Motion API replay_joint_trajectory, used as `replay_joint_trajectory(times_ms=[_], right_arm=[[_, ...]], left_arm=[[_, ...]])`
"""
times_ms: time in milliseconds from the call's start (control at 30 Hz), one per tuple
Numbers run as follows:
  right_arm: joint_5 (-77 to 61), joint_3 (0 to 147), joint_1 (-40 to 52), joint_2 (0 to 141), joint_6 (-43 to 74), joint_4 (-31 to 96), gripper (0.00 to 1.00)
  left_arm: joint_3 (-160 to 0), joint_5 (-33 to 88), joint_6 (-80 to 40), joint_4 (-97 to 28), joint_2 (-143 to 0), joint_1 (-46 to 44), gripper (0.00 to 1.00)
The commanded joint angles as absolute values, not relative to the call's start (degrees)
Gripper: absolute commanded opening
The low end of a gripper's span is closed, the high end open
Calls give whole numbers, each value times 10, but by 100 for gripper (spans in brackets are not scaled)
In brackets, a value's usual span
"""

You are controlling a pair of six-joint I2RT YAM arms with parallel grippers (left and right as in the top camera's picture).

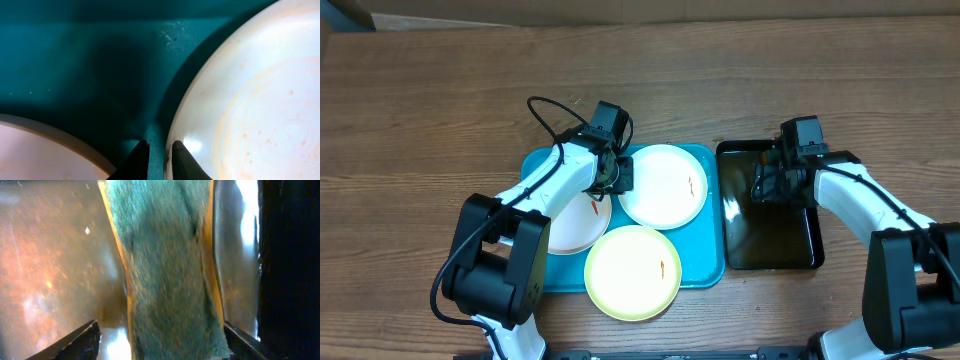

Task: Clean dirty plates on tray and stack at the side
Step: 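Lower the right gripper into the black tray and grasp the sponge, then dip the held sponge in the water and lift it with the right gripper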

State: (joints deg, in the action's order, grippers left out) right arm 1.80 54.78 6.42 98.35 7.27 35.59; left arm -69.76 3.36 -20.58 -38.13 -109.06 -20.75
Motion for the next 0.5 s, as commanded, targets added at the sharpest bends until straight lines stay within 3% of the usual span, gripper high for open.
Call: replay_joint_trajectory(times_ms=[0,300,467], right_arm=[[49,573,64,984,71,371,79],[66,596,64,984,70,367,89],[66,590,64,985,70,347,89]], left_arm=[[-695,30,-197,-383,-1094,-207,19],[-695,30,-197,-383,-1094,-207,18],[-695,30,-197,-383,-1094,-207,18]])
